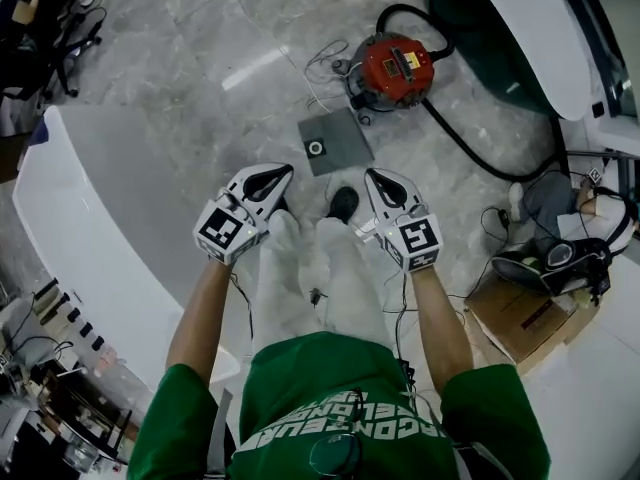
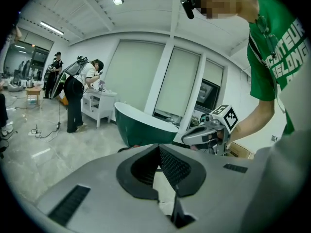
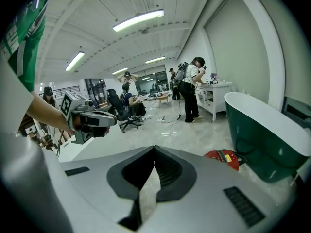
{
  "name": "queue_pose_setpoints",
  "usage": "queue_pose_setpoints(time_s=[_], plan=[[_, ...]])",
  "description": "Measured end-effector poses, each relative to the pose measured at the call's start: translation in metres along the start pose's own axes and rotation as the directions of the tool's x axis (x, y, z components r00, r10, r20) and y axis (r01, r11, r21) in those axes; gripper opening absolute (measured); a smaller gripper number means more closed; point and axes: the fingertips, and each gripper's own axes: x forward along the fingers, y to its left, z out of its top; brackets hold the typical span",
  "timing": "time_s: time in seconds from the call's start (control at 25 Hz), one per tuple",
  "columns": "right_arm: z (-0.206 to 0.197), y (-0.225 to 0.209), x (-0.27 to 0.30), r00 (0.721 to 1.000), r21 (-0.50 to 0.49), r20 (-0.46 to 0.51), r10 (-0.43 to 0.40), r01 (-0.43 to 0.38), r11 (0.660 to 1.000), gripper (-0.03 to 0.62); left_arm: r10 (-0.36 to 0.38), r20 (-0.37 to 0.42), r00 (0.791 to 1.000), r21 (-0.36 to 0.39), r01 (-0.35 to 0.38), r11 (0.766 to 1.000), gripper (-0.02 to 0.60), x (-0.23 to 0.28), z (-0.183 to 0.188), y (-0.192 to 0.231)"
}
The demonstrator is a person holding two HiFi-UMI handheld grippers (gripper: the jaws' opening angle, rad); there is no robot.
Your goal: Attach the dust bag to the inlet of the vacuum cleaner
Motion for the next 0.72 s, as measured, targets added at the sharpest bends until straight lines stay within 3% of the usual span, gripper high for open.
queue_pose_setpoints(time_s=[0.44,0.72], plan=[[-0.133,-0.042,0.126,0.999,-0.029,-0.038,0.012,-0.013,1.000,0.008,-0.110,-0.044,0.993,0.035,0.112,0.993,0.003,0.080,-0.162,0.071],[-0.229,-0.061,0.206,0.997,-0.085,-0.049,0.068,-0.072,0.994,0.008,-0.186,-0.069,0.980,0.097,0.192,0.977,0.003,0.126,-0.271,0.112]])
